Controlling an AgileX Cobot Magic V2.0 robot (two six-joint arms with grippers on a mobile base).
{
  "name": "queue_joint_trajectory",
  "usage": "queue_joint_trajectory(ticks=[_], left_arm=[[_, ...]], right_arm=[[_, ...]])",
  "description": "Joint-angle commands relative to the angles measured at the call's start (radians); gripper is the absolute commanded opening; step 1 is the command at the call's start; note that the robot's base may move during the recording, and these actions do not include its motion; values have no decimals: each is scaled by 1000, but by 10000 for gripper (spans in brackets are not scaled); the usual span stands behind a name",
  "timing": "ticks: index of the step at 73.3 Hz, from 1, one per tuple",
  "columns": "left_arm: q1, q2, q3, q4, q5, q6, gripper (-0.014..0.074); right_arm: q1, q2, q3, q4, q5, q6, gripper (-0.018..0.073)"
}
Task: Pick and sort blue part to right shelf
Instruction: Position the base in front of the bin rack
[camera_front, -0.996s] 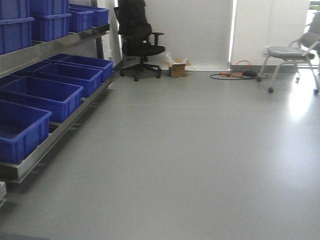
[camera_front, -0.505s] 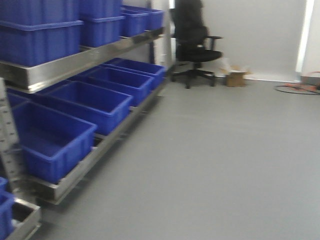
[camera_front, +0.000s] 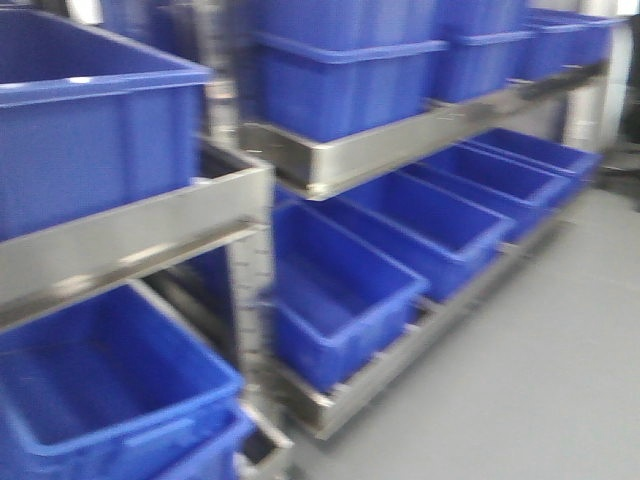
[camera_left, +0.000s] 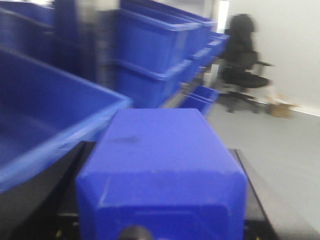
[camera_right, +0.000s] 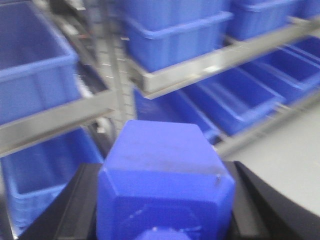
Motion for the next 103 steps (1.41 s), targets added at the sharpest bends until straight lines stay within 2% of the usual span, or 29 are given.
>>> queue_joint_trajectory(ticks=[1, 103], left_arm=[[-3, 7, -30, -2, -95, 2, 321], [-3, 7, -30, -2, -95, 2, 321]], right_arm=[[0, 13, -27, -12, -98, -7, 204], [0, 13, -27, -12, -98, -7, 204]])
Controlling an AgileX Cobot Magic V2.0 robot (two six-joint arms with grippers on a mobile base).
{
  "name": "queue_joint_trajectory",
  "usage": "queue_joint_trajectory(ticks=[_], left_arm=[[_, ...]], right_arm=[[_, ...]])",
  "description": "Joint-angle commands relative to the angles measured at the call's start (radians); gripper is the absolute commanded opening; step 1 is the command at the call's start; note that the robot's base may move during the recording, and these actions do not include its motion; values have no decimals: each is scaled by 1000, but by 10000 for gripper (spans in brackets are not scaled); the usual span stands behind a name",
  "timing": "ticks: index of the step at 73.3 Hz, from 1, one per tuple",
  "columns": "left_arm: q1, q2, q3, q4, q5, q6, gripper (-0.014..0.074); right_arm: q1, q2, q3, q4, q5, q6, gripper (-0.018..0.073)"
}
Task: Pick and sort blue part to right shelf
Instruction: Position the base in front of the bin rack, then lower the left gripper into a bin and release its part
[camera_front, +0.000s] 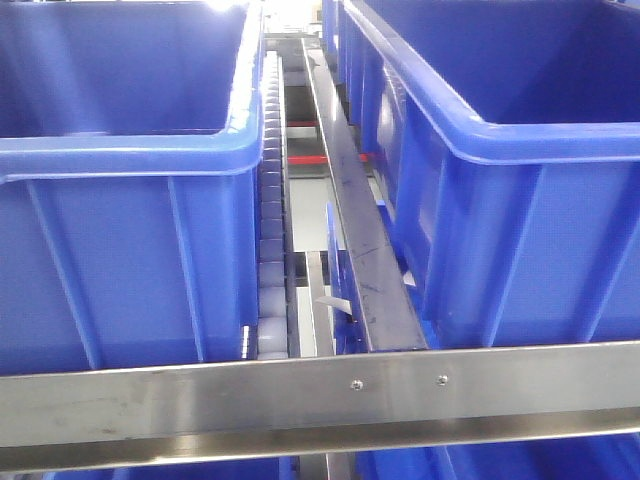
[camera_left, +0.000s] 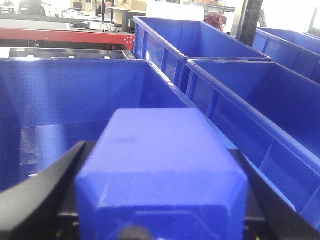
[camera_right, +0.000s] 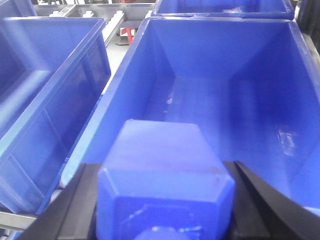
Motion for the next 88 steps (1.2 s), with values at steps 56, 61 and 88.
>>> queue_joint_trajectory(ticks=[56, 61, 88], left_arm=[[-3, 36, -66, -1, -126, 0, 321], [-3, 105, -125, 10, -96, 0, 321], [85, 602, -463, 44, 90, -4, 321]], right_arm=[[0, 13, -27, -12, -98, -7, 204], [0, 13, -27, -12, -100, -7, 204], [0, 13, -27, -12, -106, -7, 204]])
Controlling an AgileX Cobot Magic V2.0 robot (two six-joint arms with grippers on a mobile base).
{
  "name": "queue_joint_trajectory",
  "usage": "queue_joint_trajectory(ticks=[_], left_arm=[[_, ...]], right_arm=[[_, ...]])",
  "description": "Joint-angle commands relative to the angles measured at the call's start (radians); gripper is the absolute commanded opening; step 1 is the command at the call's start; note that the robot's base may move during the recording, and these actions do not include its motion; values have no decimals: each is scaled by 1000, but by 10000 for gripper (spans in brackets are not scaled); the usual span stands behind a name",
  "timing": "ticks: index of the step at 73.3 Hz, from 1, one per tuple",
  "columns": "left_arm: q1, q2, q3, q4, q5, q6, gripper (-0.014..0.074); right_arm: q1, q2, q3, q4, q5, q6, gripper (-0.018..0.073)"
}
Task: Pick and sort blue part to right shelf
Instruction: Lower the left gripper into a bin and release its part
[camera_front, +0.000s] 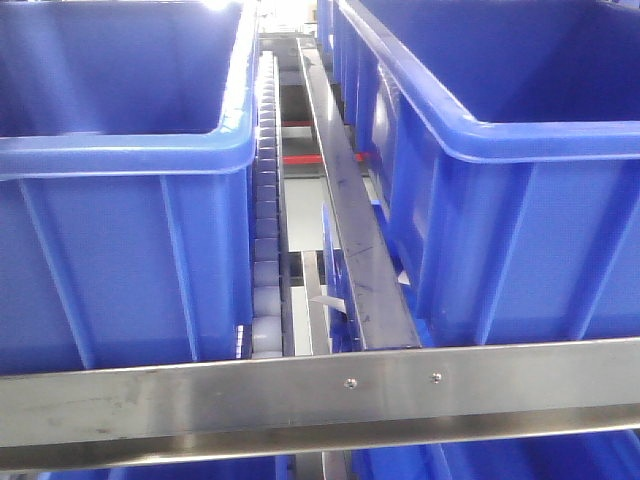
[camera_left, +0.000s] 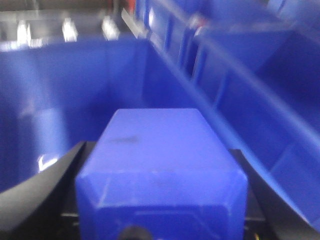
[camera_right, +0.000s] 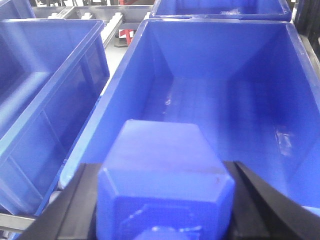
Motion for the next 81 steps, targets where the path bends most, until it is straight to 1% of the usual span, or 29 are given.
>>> queue_joint_trajectory(ticks=[1, 5, 11, 14, 16, 35, 46, 57, 66, 81], left_arm=[[54, 91, -90, 4, -40, -4, 321], [110, 162, -115, 4, -39, -4, 321], [172, 267, -156, -6, -26, -4, 321], [187, 308, -177, -14, -17, -4, 321], [196, 372, -201, -18, -13, -4, 321], [191, 643, -324, -22, 5, -4, 321], [191, 793, -368, -20, -12, -4, 321], [191, 888, -374, -20, -53, -4, 321], [191, 951, -386, -20, -53, -4, 321], [191, 999, -387, -20, -48, -4, 328]], right_arm=[[0, 13, -27, -12, -100, -7, 204], [0, 13, -27, -12, -100, -7, 204], [0, 13, -27, -12, -98, -7, 204], [0, 13, -27, -12, -96, -7, 204], [0, 13, -27, -12, -93, -7, 204], [0, 13, -27, -12, -91, -7, 204], [0, 13, -27, -12, -91, -7, 204], [0, 13, -27, -12, -91, -7, 204], [0, 13, -27, -12, -91, -7, 204], [0, 13, -27, -12, -91, -7, 204]])
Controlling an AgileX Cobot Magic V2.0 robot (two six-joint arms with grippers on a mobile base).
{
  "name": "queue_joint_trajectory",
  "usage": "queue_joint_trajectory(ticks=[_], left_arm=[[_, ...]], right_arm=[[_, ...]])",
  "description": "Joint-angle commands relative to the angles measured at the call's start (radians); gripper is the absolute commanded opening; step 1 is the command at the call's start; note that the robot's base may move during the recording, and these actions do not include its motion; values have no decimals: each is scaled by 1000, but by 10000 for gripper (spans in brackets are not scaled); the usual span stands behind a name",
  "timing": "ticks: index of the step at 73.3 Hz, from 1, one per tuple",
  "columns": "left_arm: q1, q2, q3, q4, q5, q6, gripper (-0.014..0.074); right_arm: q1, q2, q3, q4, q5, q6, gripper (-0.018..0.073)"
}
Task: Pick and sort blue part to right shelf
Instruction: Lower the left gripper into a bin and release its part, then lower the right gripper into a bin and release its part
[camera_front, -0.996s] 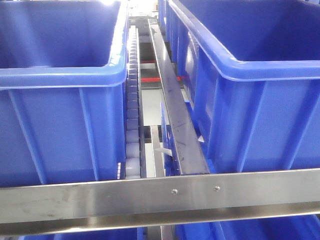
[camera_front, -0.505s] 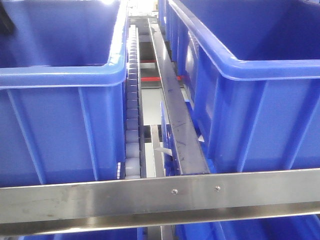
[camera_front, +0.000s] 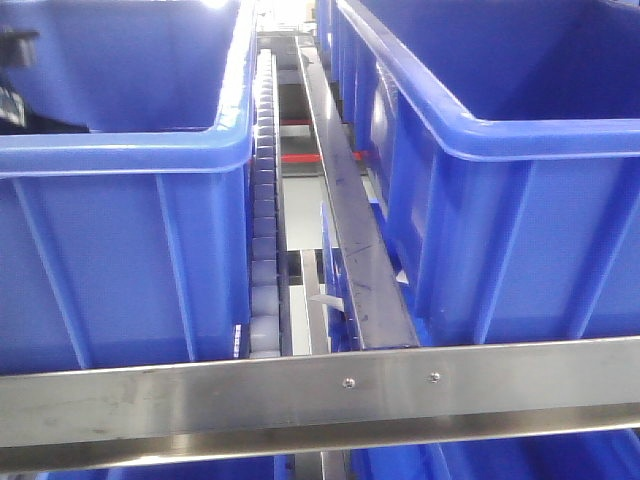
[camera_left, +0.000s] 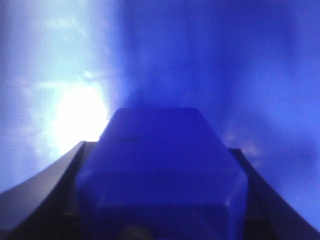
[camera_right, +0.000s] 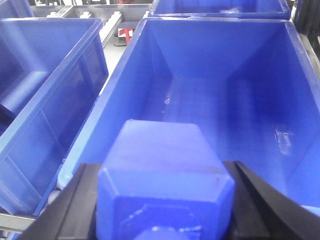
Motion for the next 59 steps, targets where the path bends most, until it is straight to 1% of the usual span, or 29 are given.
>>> queue_joint_trajectory(ticks=[1, 7, 12, 21, 24, 33, 40, 53, 59], left_arm=[[-3, -30, -30, -7, -46, -4, 330], [-3, -29, -30, -7, -46, 0, 371], [-3, -29, -38, -7, -43, 0, 446], [-3, -36, -86, -7, 30, 0, 601], [-3, -43, -104, -7, 69, 0, 631], [-3, -82, -136, -7, 141, 0, 628], [-3, -150, -130, -7, 165, 0, 628], [-3, -351, -43, -7, 154, 0, 627], [-3, -479, 35, -7, 127, 0, 601]], right_arm=[[0, 13, -27, -12, -91, -7, 204], [0, 13, -27, -12, -89, -7, 204], [0, 13, -27, -12, -88, -7, 204], [0, 13, -27, -12, -87, -7, 204], [0, 13, -27, -12, -87, -7, 204], [0, 13, -27, -12, -87, -7, 204], [0, 13, -27, -12, -84, -7, 204], [0, 17, -27, -12, -84, -7, 204], [0, 30, -27, -12, -84, -7, 204]])
